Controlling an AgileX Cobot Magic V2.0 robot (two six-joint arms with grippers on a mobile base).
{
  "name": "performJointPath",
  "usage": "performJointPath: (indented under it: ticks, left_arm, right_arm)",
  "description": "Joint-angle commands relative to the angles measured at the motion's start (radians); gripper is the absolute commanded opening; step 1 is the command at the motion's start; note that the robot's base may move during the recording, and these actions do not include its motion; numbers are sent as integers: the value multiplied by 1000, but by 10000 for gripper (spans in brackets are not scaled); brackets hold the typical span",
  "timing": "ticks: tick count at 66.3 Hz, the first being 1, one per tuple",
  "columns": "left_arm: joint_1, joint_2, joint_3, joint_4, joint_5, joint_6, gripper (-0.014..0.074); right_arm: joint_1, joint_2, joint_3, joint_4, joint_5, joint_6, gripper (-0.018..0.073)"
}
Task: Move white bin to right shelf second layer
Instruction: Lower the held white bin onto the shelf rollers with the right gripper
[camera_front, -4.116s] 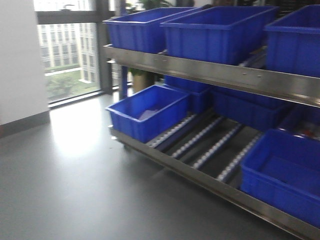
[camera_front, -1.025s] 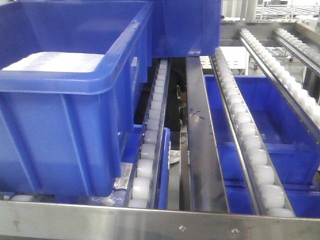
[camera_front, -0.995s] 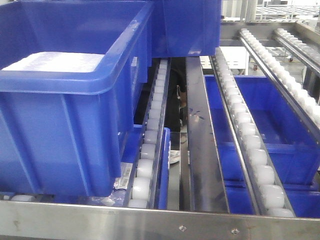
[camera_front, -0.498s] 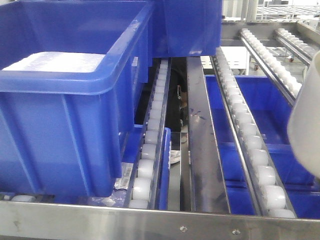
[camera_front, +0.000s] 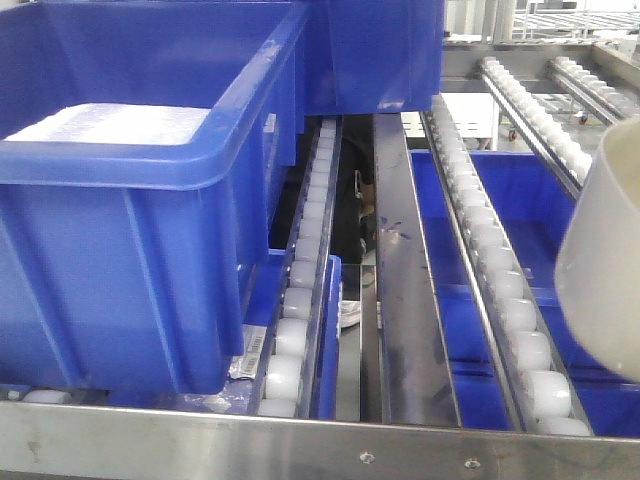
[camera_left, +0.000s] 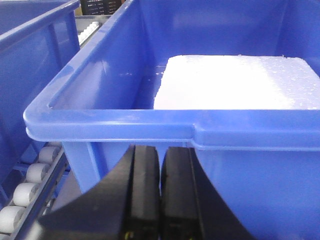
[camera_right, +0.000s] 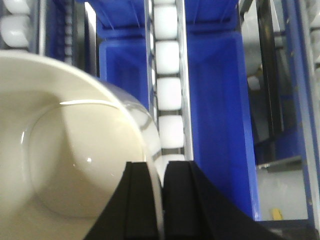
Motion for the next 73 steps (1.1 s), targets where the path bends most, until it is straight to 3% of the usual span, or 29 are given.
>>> performJointPath:
  ticks: [1, 9, 20, 26, 55, 73]
  left_arm:
    - [-4, -16, 37, 0, -86, -3, 85]
    - [-4, -16, 37, 0, -86, -3, 85]
    - [-4, -16, 37, 0, -86, -3, 85]
    - [-4, -16, 37, 0, -86, -3, 85]
    - [-4, -16, 37, 0, -86, -3, 85]
    - [-4, -16, 37, 0, -86, -3, 85]
  right_arm:
    - [1, 6, -32, 1, -79, -7, 52]
    - [1, 23, -32, 1, -80, -7, 112]
    - [1, 21, -32, 1, -82, -6, 294]
    - [1, 12, -32, 2, -71, -6, 330]
    - [1, -269, -2, 13, -27, -6, 314]
    - [1, -427, 115, 14, -43, -6, 81]
